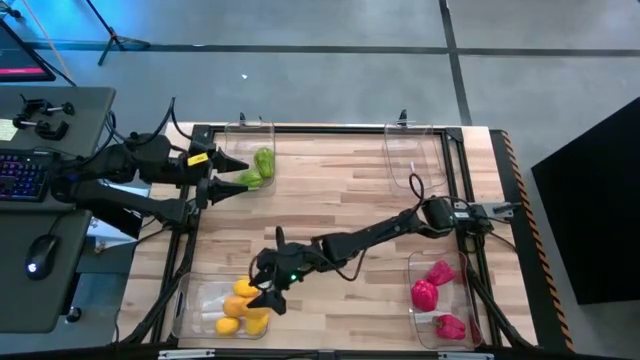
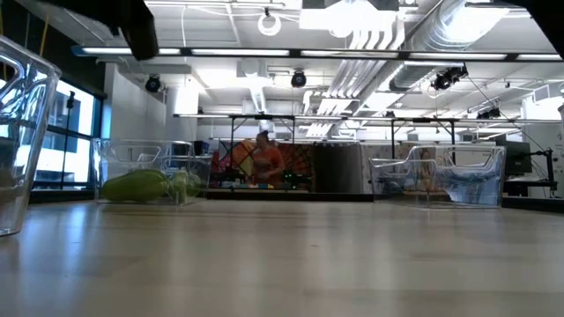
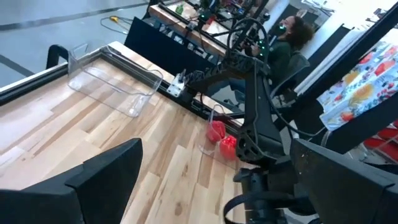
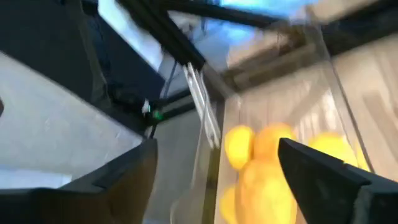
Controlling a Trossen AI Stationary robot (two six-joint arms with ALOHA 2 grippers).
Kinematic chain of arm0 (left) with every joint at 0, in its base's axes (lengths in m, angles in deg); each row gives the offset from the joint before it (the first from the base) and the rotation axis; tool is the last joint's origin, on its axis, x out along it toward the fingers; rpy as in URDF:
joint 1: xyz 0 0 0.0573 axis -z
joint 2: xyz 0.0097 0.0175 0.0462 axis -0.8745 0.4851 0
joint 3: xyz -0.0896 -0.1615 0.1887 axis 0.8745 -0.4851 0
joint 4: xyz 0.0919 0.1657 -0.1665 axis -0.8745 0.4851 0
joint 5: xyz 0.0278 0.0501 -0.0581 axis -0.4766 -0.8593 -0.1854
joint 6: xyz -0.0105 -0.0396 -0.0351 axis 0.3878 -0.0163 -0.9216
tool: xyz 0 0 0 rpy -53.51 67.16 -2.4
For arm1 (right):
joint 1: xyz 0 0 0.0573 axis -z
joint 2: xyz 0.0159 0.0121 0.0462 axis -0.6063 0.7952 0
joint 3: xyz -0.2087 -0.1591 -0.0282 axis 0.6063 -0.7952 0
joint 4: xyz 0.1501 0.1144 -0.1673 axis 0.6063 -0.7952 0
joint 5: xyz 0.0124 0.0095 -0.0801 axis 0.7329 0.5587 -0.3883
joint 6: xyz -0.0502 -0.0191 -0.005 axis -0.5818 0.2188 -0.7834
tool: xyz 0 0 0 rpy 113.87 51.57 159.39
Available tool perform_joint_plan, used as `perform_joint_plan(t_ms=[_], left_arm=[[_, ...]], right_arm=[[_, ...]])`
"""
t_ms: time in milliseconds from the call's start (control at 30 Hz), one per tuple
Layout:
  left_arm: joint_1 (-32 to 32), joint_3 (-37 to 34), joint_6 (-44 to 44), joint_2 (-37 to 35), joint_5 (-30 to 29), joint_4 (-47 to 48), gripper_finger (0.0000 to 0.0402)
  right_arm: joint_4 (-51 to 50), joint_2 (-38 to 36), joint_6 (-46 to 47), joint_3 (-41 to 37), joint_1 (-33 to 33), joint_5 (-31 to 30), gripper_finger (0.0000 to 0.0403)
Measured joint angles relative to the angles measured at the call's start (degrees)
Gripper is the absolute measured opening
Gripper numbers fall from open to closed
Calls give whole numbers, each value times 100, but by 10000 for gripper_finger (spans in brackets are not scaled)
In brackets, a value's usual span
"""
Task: Sort produce into baskets
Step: Return to Home Position
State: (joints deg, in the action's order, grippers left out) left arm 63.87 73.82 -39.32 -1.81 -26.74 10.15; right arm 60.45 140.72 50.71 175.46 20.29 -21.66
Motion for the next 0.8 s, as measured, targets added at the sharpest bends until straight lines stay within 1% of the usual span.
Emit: perform_joint_plan(t_ms=[100, 167, 233, 333, 467, 567, 633, 700, 800], left_arm=[[72, 0, 12, 0, -82, -1, 395], [140, 0, 112, 0, -91, -2, 395], [233, -32, 324, 0, -136, -96, 395], [423, -404, 528, -92, -316, -810, 395], [625, -1342, 598, -452, -630, -1885, 395], [708, -2303, 458, -837, -778, -2712, 395], [709, -2973, 310, -1110, -783, -3361, 395], [709, -3574, 263, -1399, -793, -3945, 395], [709, -4340, 202, -1830, -909, -4559, 395]], right_arm=[[-434, -138, 52, -5, 152, 464, 339], [-820, -362, -145, -7, 235, 566, 346], [-1375, -639, -534, -3, 305, 514, 347], [-2578, -1062, -1151, 0, 340, 287, 348], [-4262, -1668, -1745, -13, 346, -448, 349], [-5016, -2212, -1806, -287, 353, -1006, 349], [-5144, -2620, -1729, -706, 371, -1202, 349], [-5080, -3112, -1461, -1284, 394, -1331, 349], [-4531, -3994, -906, -2325, 392, -1555, 349]])
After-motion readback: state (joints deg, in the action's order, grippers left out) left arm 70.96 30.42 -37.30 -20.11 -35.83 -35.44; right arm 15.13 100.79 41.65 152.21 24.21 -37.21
